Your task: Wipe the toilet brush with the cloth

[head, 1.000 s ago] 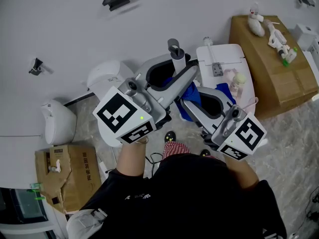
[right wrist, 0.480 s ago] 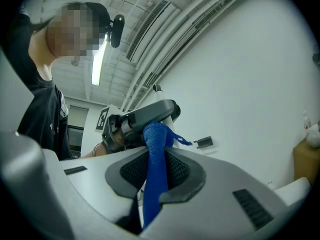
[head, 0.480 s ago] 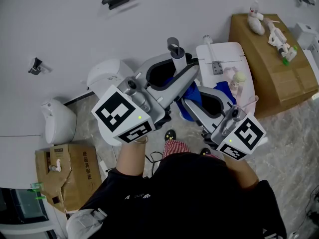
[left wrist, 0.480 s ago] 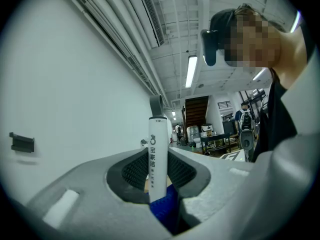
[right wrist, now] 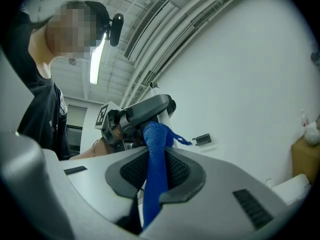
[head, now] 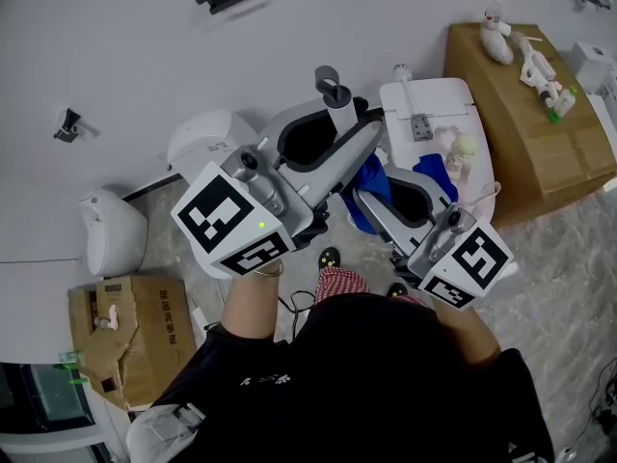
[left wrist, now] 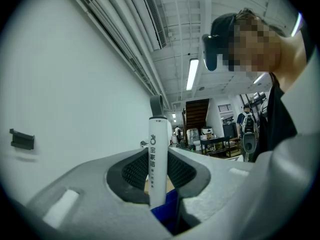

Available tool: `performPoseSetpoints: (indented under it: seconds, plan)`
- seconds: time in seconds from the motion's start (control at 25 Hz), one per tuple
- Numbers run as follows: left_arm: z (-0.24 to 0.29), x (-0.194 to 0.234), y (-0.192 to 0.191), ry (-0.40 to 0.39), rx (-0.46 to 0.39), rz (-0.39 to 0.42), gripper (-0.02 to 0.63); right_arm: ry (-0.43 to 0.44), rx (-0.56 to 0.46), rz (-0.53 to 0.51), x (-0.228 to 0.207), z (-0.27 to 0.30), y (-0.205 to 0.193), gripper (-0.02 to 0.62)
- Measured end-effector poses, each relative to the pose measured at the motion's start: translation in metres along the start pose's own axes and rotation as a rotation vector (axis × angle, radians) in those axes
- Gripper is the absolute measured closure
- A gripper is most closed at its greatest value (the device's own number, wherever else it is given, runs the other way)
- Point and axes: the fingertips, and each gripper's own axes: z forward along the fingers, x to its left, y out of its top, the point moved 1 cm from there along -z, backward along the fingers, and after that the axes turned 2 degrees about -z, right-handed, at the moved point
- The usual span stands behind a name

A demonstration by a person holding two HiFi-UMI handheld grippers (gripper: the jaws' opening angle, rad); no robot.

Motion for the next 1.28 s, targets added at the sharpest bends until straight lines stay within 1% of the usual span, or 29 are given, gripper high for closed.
performPoseSetpoints:
  seconds: [0.32, 0.64, 0.88, 1.12, 1.28]
  plan:
    - [-0.003, 0.002, 0.001, -0.003, -0.017, -0.031, 0.515, -0.004, 0.02, 0.009, -0.003, -0.002, -0.01, 0.532]
    - [-0.004, 0.002, -0.005, -0.018, 0.002, -0.056, 0.515, -0.002, 0.047, 0.009, -0.003, -0.003, -0.019, 0.532]
    - [-0.005, 0.006, -0.012, -0.005, -0.005, -0.089, 0.515, -0.001, 0.064, 0.011, -0.008, -0.008, -0.029, 0.532]
    - [-0.01, 0.004, -0.014, -0.003, 0.005, -0.076, 0.515, -0.002, 0.087, 0.009, -0.004, -0.007, -0.036, 0.532]
    - [-0.026, 0.004, -0.01, -0.001, -0.008, -0.088, 0.515, 0.001, 0.112, 0.0, 0.008, 0.0, -0.043, 0.532]
